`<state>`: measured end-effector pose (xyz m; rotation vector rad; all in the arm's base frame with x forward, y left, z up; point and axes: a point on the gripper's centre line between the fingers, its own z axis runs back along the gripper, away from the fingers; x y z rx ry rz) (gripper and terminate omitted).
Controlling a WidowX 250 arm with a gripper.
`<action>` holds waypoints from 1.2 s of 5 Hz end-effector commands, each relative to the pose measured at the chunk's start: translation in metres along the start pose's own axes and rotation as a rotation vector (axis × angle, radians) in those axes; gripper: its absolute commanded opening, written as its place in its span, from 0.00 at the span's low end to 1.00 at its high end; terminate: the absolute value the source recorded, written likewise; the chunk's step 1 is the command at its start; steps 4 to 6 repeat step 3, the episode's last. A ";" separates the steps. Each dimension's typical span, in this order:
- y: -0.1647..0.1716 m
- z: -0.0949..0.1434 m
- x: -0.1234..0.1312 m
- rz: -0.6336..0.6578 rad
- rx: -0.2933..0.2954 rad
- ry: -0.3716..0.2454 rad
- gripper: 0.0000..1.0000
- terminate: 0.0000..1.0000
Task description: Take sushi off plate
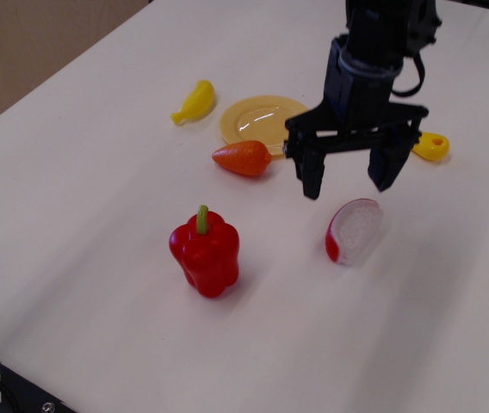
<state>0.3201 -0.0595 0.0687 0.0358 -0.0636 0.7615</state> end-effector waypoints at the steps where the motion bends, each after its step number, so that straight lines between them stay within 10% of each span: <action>1: 0.001 0.042 0.017 0.012 -0.078 -0.054 1.00 0.00; 2: 0.001 0.042 0.017 0.012 -0.078 -0.054 1.00 0.00; 3: 0.001 0.042 0.017 0.012 -0.078 -0.054 1.00 1.00; 6: 0.001 0.042 0.017 0.012 -0.078 -0.054 1.00 1.00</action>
